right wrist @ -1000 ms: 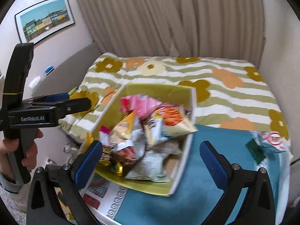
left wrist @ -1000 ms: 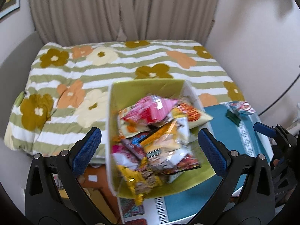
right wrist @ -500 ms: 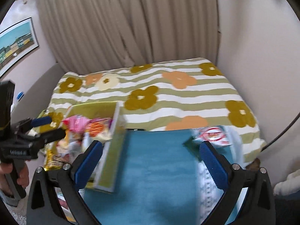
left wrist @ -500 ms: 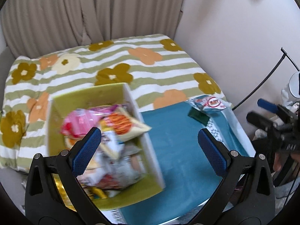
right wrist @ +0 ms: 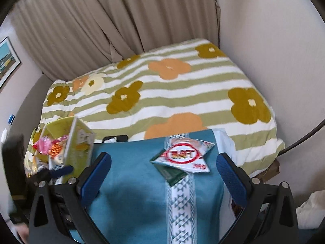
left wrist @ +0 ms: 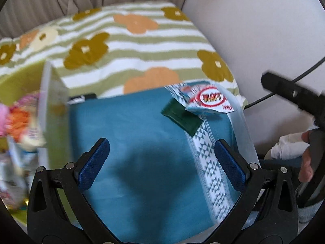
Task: Organize snacks
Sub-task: 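Move both tools toward the last two packets on the cloth, then grasp the dark green packet with the left tool while the right tool grasps the white red-logo bag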
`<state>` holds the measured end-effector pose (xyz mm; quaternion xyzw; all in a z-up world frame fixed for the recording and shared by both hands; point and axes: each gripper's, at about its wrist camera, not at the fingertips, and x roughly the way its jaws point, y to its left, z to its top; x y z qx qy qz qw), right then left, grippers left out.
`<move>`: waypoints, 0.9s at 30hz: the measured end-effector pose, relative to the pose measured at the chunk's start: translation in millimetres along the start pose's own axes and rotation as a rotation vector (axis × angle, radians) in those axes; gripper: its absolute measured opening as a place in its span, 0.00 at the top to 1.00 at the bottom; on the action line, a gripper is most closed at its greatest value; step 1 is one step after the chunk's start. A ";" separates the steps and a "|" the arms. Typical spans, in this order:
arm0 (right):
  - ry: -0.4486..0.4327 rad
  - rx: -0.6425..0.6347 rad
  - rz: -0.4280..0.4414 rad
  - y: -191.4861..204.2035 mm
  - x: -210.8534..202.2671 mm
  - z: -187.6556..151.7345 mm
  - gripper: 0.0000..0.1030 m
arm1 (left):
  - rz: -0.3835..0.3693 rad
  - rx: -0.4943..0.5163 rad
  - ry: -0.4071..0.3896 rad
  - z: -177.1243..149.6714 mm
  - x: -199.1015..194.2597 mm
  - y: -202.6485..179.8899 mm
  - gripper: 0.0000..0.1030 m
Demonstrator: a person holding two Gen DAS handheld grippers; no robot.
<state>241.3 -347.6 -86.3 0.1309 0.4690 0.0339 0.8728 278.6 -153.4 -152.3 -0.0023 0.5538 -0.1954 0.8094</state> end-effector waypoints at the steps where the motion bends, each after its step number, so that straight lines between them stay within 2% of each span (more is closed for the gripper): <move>1: 0.014 0.009 0.004 -7.9 7.8 3.5 0.00 | 0.004 -0.010 0.016 1.4 13.5 -6.0 0.01; 5: 0.072 0.026 0.021 -35.4 43.8 12.5 0.00 | 0.022 -0.081 0.065 5.5 77.9 -25.9 0.01; 10: 0.143 0.026 0.047 -53.9 89.3 13.8 0.00 | 0.072 -0.156 0.048 6.6 130.4 -36.9 0.01; 15: 0.169 0.060 0.065 -65.0 120.3 15.9 0.00 | 0.128 -0.195 0.002 9.5 154.7 -41.9 0.01; 20: 0.183 0.083 0.074 -67.1 140.1 20.6 0.00 | 0.156 -0.213 0.018 11.4 169.7 -34.5 0.01; 27: 0.247 0.074 0.056 -65.5 165.0 15.5 0.00 | 0.194 -0.176 0.047 5.9 167.4 -23.0 0.01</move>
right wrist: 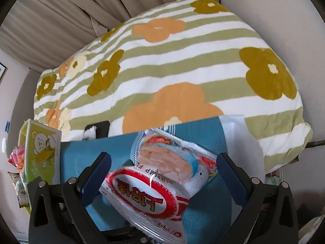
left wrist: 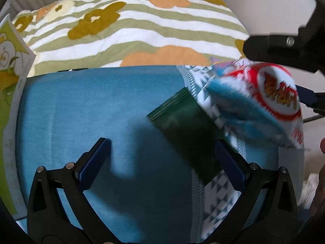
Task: Organize snacks
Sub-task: 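Grasp the dark green packet with the left tool while the right tool grasps the white red-logo bag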
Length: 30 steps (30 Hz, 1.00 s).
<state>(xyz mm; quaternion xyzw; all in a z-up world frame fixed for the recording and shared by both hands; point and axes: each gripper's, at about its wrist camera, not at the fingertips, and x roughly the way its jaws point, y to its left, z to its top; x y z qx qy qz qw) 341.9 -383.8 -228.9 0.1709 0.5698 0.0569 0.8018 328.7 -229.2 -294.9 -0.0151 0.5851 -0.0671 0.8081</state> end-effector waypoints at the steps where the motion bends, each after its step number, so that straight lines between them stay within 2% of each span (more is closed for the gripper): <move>1: 0.009 -0.007 -0.006 0.1 2.1 -2.4 0.00 | 0.003 0.004 0.002 -1.2 -1.1 3.0 0.01; 10: 0.075 -0.007 -0.008 -14.0 6.5 -28.5 0.00 | 0.025 0.006 0.041 -7.0 -8.5 24.8 0.01; 13: 0.085 -0.020 0.001 -17.9 3.0 -33.0 0.00 | 0.024 0.020 0.022 -6.1 -15.5 20.0 0.01; 18: 0.065 -0.115 -0.015 -11.3 -2.2 -27.0 0.00 | 0.009 0.075 0.012 2.7 -15.2 -2.8 0.01; 22: 0.048 -0.199 -0.043 -3.7 -1.8 -17.7 0.00 | 0.018 0.085 0.033 2.6 -4.9 -14.0 0.01; 24: 0.048 -0.251 -0.071 0.3 1.3 -13.9 0.00 | 0.021 0.082 0.051 0.4 1.0 -15.4 0.05; 27: 0.046 -0.331 -0.103 4.5 7.8 -9.9 0.01 | 0.055 0.106 0.026 -1.4 -0.4 -16.9 0.13; 28: 0.047 -0.356 -0.105 5.1 11.1 -8.7 0.04 | 0.053 0.108 0.020 -1.8 -1.1 -16.4 0.17; 29: 0.052 -0.378 -0.095 5.3 14.9 -7.7 0.22 | 0.056 0.106 0.014 -1.3 -2.2 -15.1 0.23; 30: 0.061 -0.390 -0.082 5.7 18.0 -7.3 0.47 | 0.057 0.106 0.008 -0.7 -3.4 -13.7 0.27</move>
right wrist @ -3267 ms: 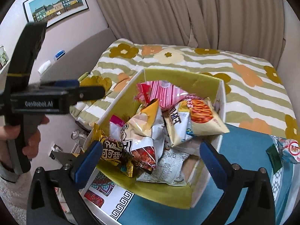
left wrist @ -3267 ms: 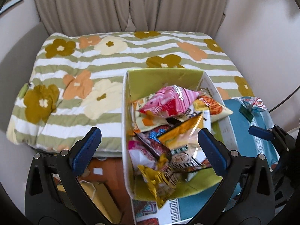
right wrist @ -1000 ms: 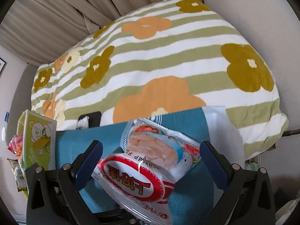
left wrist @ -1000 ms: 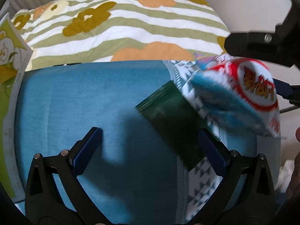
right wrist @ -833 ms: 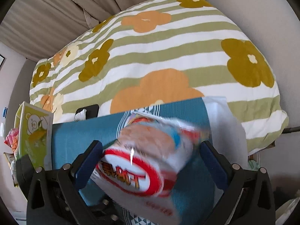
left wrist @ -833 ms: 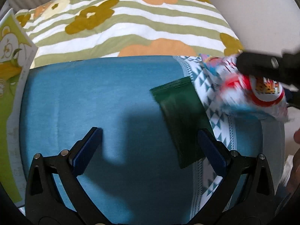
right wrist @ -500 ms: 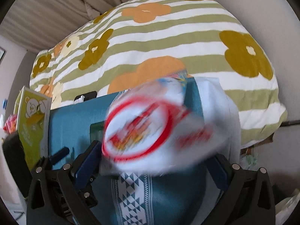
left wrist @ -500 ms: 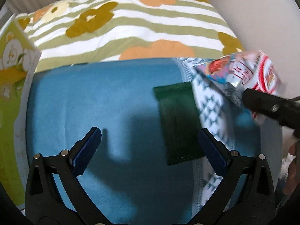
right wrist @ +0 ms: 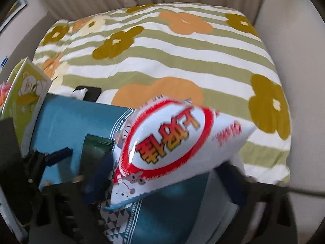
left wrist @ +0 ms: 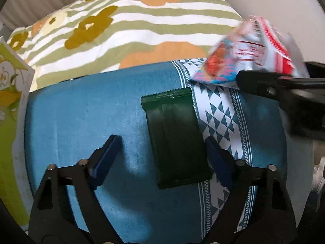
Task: Organize snacks
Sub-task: 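Grasp the dark green packet with the left tool while the right tool grasps the white red-logo bag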
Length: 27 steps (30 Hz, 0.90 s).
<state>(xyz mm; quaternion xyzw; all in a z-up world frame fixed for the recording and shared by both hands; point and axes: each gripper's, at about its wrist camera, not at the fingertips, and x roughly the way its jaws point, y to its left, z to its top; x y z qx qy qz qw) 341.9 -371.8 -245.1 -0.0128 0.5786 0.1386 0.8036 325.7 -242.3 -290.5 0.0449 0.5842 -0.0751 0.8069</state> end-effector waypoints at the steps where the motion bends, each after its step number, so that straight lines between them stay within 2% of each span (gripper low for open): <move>1: 0.014 -0.010 0.032 -0.6 5.3 0.0 0.50 | 0.000 0.000 -0.006 0.8 -1.4 1.3 0.38; 2: 0.014 -0.011 0.049 -1.5 7.3 -1.6 0.53 | 0.004 0.004 -0.013 1.9 -3.1 2.6 0.50; 4: -0.007 -0.006 0.067 -0.1 6.5 -3.5 0.59 | 0.005 0.013 -0.018 3.8 -5.7 4.3 0.60; 5: -0.019 -0.002 0.083 0.2 5.2 -5.5 0.70 | 0.002 0.017 -0.014 4.0 -5.6 4.8 0.60; 6: -0.031 0.003 0.090 0.5 3.7 -7.6 0.89 | 0.001 0.020 -0.013 4.1 -5.9 5.7 0.60; 7: -0.038 0.006 0.102 1.3 2.5 -9.3 0.92 | 0.001 0.020 -0.013 3.7 -6.4 6.1 0.60; 20: -0.081 0.062 0.151 -0.7 -13.6 -24.6 0.92 | -0.032 -0.020 -0.032 -9.6 -17.6 22.6 0.61; 27: -0.118 0.068 0.150 5.9 -34.3 -26.8 0.92 | -0.048 -0.036 -0.097 -7.0 -50.0 33.5 0.61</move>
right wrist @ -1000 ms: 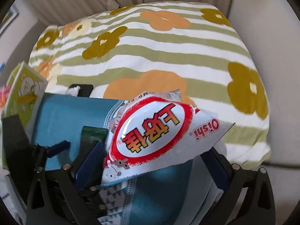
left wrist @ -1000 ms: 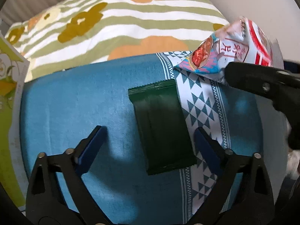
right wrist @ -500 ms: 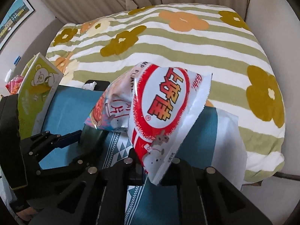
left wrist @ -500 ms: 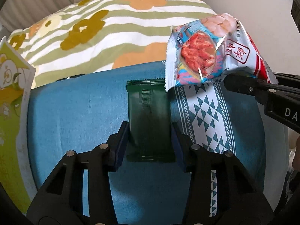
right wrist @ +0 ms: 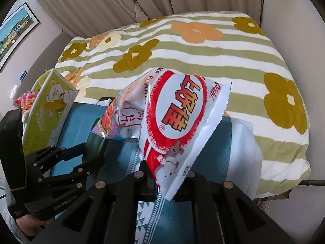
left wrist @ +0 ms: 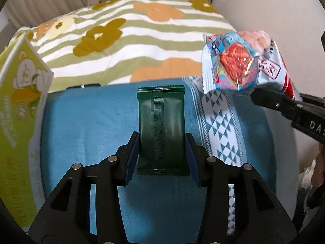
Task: Organize snacks
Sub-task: 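Grasp the dark green packet with the left tool while the right tool grasps the white red-logo bag, then carry both packets into the yellow box and open both tools to release them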
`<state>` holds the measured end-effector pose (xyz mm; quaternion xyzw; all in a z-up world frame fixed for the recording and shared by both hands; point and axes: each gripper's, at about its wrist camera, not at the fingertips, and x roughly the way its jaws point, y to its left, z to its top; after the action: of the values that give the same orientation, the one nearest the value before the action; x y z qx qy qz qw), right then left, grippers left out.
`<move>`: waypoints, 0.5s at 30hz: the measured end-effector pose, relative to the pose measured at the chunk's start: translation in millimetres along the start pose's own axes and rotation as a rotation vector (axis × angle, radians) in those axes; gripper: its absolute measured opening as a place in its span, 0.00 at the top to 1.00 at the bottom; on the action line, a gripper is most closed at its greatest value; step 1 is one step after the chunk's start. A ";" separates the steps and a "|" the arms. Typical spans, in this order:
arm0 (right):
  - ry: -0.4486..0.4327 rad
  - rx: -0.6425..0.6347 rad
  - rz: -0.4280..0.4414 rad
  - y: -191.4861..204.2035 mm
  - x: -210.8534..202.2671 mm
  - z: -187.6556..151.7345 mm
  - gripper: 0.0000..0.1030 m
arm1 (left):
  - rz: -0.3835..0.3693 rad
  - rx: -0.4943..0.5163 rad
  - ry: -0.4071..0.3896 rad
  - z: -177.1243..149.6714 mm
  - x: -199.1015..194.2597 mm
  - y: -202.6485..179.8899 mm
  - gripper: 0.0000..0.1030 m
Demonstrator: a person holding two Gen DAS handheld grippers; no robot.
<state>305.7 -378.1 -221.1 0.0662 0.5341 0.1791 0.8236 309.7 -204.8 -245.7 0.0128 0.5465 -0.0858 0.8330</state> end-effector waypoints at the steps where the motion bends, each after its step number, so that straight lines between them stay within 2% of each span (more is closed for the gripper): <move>1: -0.009 -0.003 -0.002 2.9 -4.6 0.7 0.92 | -0.006 -0.005 -0.015 1.6 -7.5 2.7 0.61; 8: -0.083 -0.030 -0.012 40.1 -46.4 9.8 0.92 | -0.023 -0.013 -0.129 12.8 -75.8 30.7 0.61; 15: -0.158 -0.080 0.006 112.4 -79.9 24.2 0.92 | -0.002 -0.038 -0.238 20.4 -152.3 96.8 0.61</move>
<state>273.1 -301.1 -108.8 0.0488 0.4599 0.1968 0.8645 284.4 -92.2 -105.5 -0.0135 0.4451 -0.0772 0.8920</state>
